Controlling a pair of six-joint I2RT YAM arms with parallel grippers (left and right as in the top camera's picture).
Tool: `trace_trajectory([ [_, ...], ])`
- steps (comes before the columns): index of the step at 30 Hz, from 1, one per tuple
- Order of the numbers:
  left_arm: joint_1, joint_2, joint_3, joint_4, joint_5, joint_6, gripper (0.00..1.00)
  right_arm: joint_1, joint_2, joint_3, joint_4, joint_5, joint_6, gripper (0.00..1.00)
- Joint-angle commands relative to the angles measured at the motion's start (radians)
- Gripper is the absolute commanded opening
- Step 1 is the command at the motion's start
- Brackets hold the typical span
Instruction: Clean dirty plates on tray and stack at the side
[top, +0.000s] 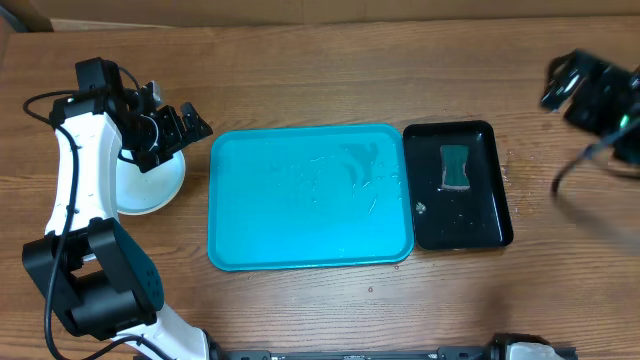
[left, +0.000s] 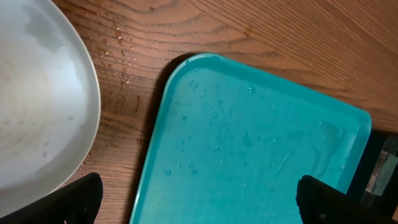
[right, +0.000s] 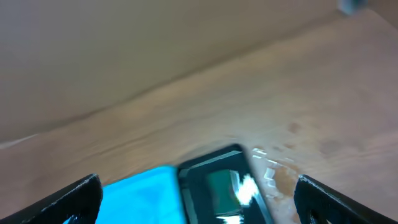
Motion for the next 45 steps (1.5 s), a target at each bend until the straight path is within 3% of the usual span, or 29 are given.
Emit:
trace_trajectory([
  [1, -0.002, -0.002, 0.008, 0.002, 0.015, 0.022, 1.00, 0.143, -0.103, 0.011, -0.002, 0.001, 0.004, 1.00],
  [4, -0.002, -0.002, 0.008, 0.002, 0.015, 0.022, 1.00, 0.248, -0.193, -0.009, 0.019, 0.035, -0.009, 1.00],
  [9, -0.002, -0.002, 0.008, 0.002, 0.015, 0.022, 1.00, 0.269, -0.356, -0.144, 0.161, 0.072, -0.050, 1.00],
  [19, -0.002, -0.002, 0.008, 0.002, 0.015, 0.022, 1.00, 0.200, -0.804, -0.795, 0.652, 0.072, -0.092, 1.00],
  [30, -0.002, -0.002, 0.008, 0.002, 0.015, 0.022, 1.00, 0.189, -1.176, -1.469, 1.257, 0.050, -0.090, 1.00],
  [36, -0.002, -0.002, 0.008, 0.002, 0.015, 0.022, 1.00, 0.150, -1.279, -1.681, 1.394, 0.019, -0.072, 1.00],
  [45, -0.002, -0.002, 0.008, 0.002, 0.015, 0.022, 1.00, 0.126, -1.278, -1.847, 1.532, 0.019, -0.072, 1.00],
])
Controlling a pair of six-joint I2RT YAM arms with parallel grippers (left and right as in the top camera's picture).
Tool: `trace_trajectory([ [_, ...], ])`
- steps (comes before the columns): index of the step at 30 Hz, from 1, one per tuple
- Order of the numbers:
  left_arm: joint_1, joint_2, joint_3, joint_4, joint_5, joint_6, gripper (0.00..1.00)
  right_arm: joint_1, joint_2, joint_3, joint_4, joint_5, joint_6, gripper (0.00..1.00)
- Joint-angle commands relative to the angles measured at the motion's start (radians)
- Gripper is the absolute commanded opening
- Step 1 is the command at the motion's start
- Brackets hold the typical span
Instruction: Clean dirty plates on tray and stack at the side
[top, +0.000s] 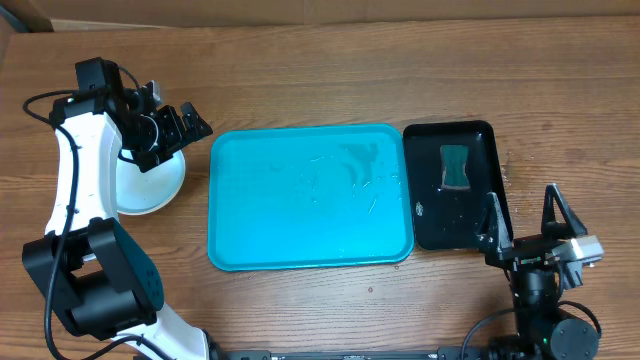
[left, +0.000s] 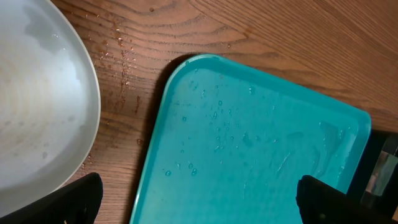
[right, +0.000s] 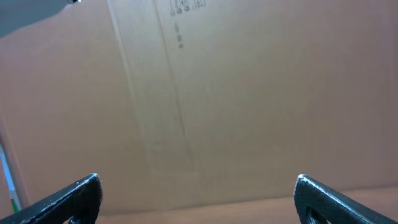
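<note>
A white plate (top: 150, 185) lies on the table left of the teal tray (top: 310, 200); it also fills the left of the left wrist view as the plate (left: 37, 106). The tray (left: 249, 149) carries only water drops. My left gripper (top: 180, 122) hangs open above the plate's right rim, holding nothing. In its own camera the left gripper (left: 199, 205) shows its black fingertips (left: 78, 199) far apart. My right gripper (top: 525, 222) stands open at the near right edge, fingers pointing up. The right gripper (right: 199, 202) faces a cardboard wall.
A black tray (top: 490, 215) touches the teal tray's right side and holds a green sponge (top: 456, 166) and some water. Wet spots mark the wood between plate and tray. A cardboard wall (right: 199, 93) runs along the table's far side.
My right arm has moved from the far right of the table, where it was blurred, to the near right edge. Its camera now sees cardboard instead of the trays. The left arm has not moved.
</note>
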Motion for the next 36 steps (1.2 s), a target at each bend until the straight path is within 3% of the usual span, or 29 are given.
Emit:
trace_trajectory([
  [1, -0.002, -0.002, 0.008, 0.000, 0.014, 0.022, 1.00, -0.009, -0.013, -0.040, 0.018, -0.005, 0.004, 1.00],
  [10, -0.002, -0.002, 0.008, 0.000, 0.014, 0.022, 1.00, -0.023, -0.013, -0.079, -0.034, -0.005, 0.004, 1.00],
  [17, -0.002, -0.002, 0.008, 0.000, 0.014, 0.022, 1.00, -0.027, -0.013, -0.079, -0.327, -0.006, 0.004, 1.00],
  [23, -0.002, -0.002, 0.008, 0.001, 0.014, 0.022, 1.00, -0.027, -0.013, -0.079, -0.320, -0.008, 0.003, 1.00],
  [32, -0.002, -0.002, 0.008, 0.000, 0.014, 0.022, 1.00, -0.027, -0.013, -0.079, -0.321, -0.008, -0.271, 1.00],
  [36, -0.002, -0.002, 0.008, 0.000, 0.014, 0.022, 1.00, -0.027, -0.013, -0.079, -0.321, -0.006, -0.281, 1.00],
])
